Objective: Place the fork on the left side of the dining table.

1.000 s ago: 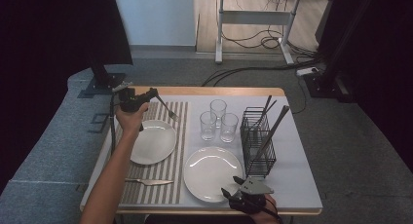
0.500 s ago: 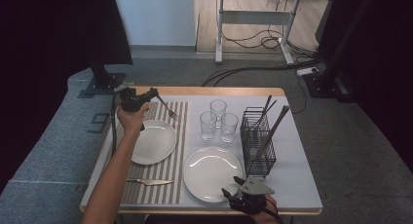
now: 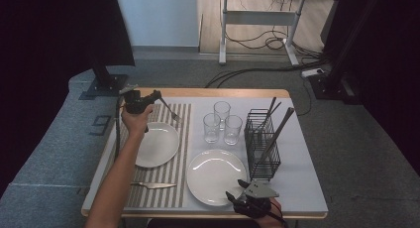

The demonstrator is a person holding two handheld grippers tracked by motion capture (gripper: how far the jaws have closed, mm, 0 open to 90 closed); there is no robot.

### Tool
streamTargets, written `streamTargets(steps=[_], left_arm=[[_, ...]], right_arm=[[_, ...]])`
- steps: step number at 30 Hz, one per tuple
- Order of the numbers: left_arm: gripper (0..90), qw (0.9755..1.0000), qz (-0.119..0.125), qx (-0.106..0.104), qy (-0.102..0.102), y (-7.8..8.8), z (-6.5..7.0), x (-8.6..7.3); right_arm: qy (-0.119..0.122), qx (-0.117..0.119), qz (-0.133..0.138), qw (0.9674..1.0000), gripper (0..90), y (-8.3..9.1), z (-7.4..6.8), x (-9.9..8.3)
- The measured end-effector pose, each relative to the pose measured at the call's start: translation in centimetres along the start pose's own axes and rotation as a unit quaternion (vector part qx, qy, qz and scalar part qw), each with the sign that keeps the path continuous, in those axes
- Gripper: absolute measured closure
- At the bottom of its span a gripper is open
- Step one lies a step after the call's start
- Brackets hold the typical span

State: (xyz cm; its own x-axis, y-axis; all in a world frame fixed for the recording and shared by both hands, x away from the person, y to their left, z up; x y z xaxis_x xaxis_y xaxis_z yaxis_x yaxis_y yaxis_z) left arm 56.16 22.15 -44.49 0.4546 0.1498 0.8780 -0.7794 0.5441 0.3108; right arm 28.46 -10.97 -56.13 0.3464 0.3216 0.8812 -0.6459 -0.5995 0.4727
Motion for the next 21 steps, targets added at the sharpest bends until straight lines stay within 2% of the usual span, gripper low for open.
streamTargets(steps=[12,21], left_arm=[[87.5,0.9998,0.006,0.014,0.01,-1.1,-1.3,-0.3],[87.5,0.9996,0.017,0.018,0.01,-1.5,-1.6,-0.2]], right_arm=[[-0.002,-0.002,-0.003,1.0,38.5,0.0,0.1,-0.2],[-0.003,-0.003,-0.004,1.0,38.5,0.0,0.1,-0.3]])
Point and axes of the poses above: each handheld gripper's, and its own axes: y roughly backward along the jaws, x roughly out of its top, z roughly to its right, the point moved 7 cm from there along -y, roughly forward along the jaws
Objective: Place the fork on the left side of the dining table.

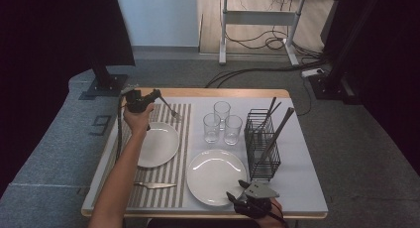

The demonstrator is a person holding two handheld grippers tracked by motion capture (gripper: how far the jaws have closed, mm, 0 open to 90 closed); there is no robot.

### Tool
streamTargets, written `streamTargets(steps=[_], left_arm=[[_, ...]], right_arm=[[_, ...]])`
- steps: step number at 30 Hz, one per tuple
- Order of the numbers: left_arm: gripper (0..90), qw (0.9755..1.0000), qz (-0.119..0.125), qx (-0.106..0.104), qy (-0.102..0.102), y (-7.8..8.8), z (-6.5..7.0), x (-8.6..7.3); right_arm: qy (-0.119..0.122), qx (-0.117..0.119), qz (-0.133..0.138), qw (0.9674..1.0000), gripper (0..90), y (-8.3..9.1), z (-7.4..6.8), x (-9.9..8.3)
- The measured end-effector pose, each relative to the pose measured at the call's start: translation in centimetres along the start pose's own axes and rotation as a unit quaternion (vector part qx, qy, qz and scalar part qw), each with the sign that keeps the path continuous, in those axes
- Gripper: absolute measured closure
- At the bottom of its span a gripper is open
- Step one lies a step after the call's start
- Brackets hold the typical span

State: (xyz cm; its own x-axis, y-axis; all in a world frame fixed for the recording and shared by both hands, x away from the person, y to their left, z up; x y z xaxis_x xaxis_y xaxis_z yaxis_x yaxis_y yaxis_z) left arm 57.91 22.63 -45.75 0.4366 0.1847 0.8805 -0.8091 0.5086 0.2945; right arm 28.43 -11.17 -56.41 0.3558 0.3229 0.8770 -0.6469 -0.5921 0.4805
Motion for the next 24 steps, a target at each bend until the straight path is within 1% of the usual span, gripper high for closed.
streamTargets(steps=[2,5,9,11,15,17,19,24], left_arm=[[87.5,1.0,0.0,0.004,-0.002,-0.1,-0.2,-0.1],[87.5,1.0,0.001,0.004,0.002,-0.2,-0.3,-0.2],[87.4,1.0,-0.002,0.006,0.001,-0.3,-0.4,-0.4],[87.4,1.0,0.0,0.005,0.007,-0.3,-0.6,-0.5],[87.1,0.9998,0.001,0.005,0.018,-0.2,-1.3,-0.6],[86.4,0.9998,-0.001,0.007,0.018,-0.1,-1.6,-0.7],[85.2,0.9998,-0.002,0.013,0.017,0.1,-2.0,-0.8],[83.5,0.9995,-0.006,0.018,0.023,0.4,-2.9,-1.2]], right_arm=[[-0.001,-0.001,-0.001,1.0,38.5,0.0,0.0,0.0],[-0.001,0.0,-0.001,1.0,38.4,0.0,0.0,0.0],[-0.001,-0.001,-0.001,1.0,38.5,-0.1,0.0,-0.1],[-0.001,-0.001,-0.001,1.0,38.5,-0.1,0.0,-0.1],[0.0,-0.001,-0.001,1.0,38.5,0.0,0.0,-0.1],[0.001,-0.001,-0.001,1.0,38.5,0.0,0.0,-0.1],[0.002,-0.001,-0.001,1.0,38.5,0.0,0.0,-0.1],[0.005,-0.002,-0.002,1.0,38.5,0.0,0.0,-0.1]])
Point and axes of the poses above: each handheld gripper's, and its own axes: y roughly backward along the jaws, x roughly out of its top, z roughly to its right, the point moved 7 cm from there along -y, roughly forward along the jaws
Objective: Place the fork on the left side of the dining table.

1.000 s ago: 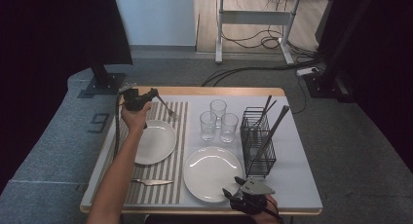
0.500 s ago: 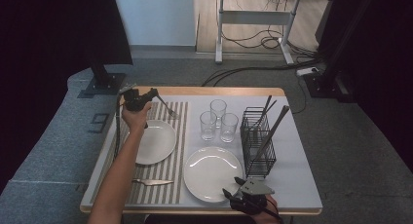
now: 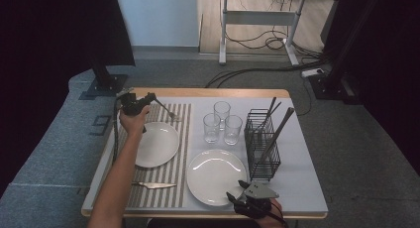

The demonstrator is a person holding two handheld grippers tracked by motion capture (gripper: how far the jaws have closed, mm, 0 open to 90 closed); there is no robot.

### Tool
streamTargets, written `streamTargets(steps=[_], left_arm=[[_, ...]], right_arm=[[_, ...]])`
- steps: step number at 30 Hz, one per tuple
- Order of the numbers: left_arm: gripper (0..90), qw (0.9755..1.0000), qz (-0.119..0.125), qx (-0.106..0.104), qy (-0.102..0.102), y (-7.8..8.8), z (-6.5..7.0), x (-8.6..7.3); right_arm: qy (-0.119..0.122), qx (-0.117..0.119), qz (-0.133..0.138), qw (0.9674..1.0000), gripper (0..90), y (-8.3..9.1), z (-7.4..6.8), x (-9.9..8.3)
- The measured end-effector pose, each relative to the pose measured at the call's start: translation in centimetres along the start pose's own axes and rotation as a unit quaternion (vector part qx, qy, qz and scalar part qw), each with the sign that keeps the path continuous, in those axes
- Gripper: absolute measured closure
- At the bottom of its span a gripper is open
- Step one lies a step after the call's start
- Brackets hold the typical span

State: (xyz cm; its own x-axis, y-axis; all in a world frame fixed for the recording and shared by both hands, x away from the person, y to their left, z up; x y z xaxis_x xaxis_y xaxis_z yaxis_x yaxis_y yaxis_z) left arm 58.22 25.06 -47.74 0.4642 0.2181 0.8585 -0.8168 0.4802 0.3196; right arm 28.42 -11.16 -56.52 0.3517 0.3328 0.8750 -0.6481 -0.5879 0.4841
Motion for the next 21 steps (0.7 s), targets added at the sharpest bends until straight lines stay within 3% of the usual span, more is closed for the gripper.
streamTargets(steps=[6,21], left_arm=[[83.0,1.0,-0.005,0.006,0.004,0.25,-0.72,-0.29],[82.2,0.9998,-0.011,0.013,-0.011,0.7,-0.73,-0.54]], right_arm=[[0.001,-0.001,0.0,1.0,38.5,-0.01,-0.03,-0.01],[0.002,0.0,0.001,1.0,38.5,0.01,-0.11,0.05]])
Point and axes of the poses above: each handheld gripper's, and its own axes: y roughly backward along the jaws, x roughly out of its top, z roughly to its right, the point moved 7 cm from there along -y, roughly forward along the jaws
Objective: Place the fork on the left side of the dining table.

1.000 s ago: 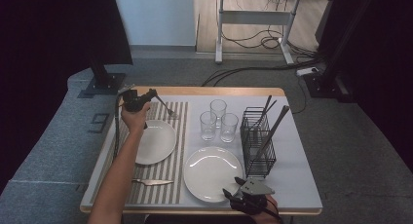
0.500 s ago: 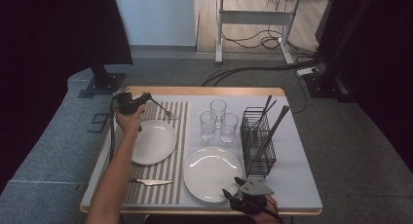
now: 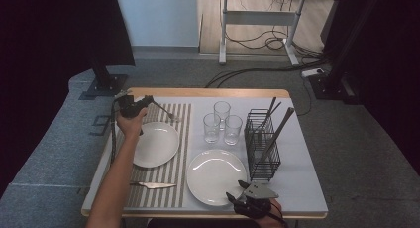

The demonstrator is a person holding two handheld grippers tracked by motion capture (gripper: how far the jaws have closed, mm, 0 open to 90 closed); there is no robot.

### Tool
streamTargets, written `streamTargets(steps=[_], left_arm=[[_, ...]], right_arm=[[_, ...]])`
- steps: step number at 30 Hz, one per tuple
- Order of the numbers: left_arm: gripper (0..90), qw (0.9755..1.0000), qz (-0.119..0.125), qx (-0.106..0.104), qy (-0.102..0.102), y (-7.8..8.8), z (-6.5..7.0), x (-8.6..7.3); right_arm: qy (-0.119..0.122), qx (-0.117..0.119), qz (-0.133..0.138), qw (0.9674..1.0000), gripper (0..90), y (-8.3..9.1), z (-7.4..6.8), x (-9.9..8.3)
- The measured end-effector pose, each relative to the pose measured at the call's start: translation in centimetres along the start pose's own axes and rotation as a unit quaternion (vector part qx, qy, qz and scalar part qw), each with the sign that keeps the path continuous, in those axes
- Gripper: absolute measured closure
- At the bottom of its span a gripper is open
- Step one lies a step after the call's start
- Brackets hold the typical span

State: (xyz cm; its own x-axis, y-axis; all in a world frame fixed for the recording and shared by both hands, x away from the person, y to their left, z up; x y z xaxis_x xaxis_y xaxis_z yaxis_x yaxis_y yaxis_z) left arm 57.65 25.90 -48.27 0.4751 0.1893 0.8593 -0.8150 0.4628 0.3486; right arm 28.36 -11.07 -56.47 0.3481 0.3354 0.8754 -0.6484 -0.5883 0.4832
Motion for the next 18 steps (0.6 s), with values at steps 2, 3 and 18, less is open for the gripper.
streamTargets(steps=[2,3,18], left_arm=[[82.1,1.0,0.0,0.001,-0.001,0.1,-0.07,-0.07],[82.0,1.0,-0.001,0.001,-0.001,0.16,-0.13,-0.1],[78.6,0.9998,-0.004,0.011,-0.015,0.56,-1.0,-0.65]], right_arm=[[0.0,0.0,0.0,1.0,38.5,0.0,0.0,0.0],[0.0,0.0,0.0,1.0,38.5,-0.01,-0.01,0.0],[0.002,0.001,-0.004,1.0,38.5,-0.16,-0.1,-0.08]])
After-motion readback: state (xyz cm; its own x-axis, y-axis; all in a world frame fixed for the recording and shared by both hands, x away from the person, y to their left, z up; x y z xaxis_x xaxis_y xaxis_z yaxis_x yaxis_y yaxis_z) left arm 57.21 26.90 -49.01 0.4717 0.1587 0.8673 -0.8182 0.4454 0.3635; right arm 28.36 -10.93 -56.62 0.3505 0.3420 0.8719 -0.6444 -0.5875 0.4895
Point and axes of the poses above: each handheld gripper's, and its own axes: y roughly backward along the jaws, x roughly out of its top, z roughly to its right, the point moved 7 cm from there along -y, roughly forward along the jaws
